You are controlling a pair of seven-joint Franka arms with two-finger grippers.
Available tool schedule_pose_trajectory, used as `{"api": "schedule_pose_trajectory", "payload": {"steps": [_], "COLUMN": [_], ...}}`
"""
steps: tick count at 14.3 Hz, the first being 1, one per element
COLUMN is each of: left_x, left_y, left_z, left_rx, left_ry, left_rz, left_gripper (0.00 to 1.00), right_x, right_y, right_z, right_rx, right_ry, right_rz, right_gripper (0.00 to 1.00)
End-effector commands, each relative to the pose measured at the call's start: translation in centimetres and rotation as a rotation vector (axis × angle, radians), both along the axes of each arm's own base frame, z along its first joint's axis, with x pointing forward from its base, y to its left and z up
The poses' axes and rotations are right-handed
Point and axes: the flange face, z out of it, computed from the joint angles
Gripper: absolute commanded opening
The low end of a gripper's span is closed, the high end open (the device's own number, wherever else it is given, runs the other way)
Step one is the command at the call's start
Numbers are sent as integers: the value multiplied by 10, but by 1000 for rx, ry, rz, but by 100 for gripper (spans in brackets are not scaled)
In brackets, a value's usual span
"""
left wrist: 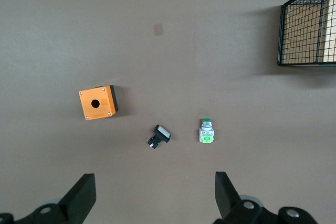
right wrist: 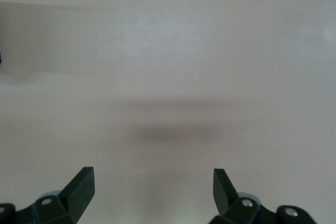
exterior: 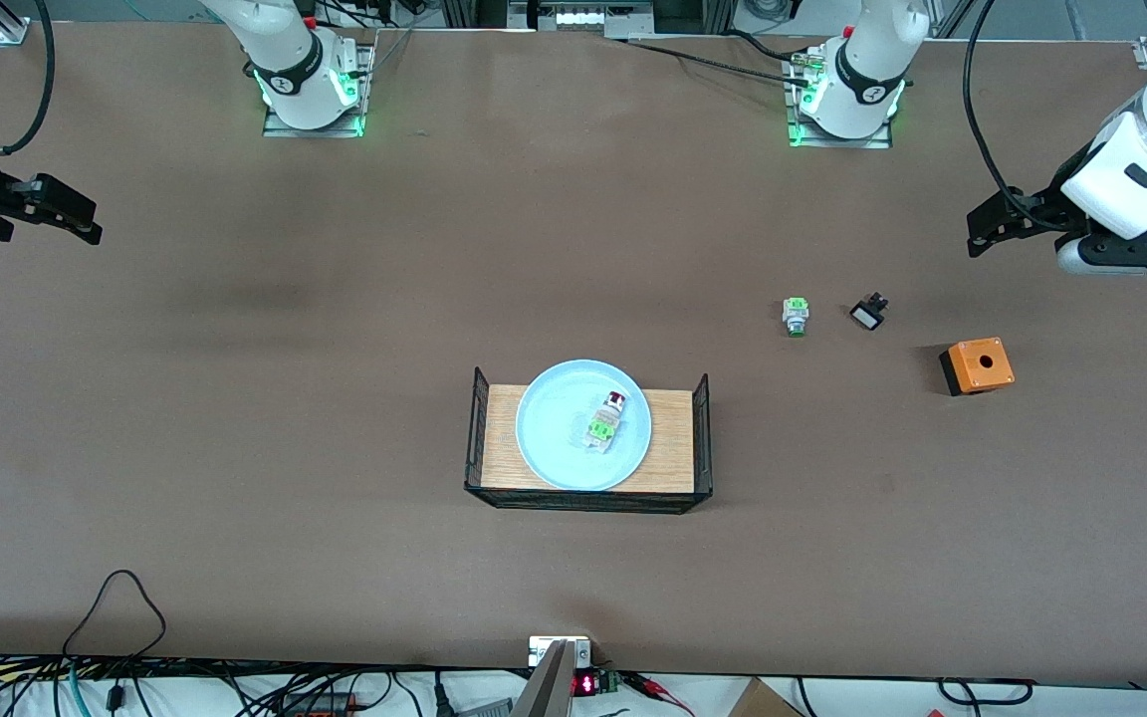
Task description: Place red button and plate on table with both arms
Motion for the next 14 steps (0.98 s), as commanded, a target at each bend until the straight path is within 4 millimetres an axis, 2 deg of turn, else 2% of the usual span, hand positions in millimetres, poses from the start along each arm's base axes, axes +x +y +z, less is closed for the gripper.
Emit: {"api": "schedule_pose_trajectory", "payload": {"steps": [1, 14], "left_x": [1, -1], "left_y": [0, -5], "left_z": [6, 12], "left_rx": [-10, -14], "left_ry": [4, 64], "left_rz": [-14, -12], "left_gripper": [100, 100], "right_x": [-6, -6], "right_y": [-1, -1], "right_z": [5, 5], "right_rx": [14, 14], "right_ry": [-6, -6], "right_rz": [-1, -1], "right_gripper": [100, 100]}}
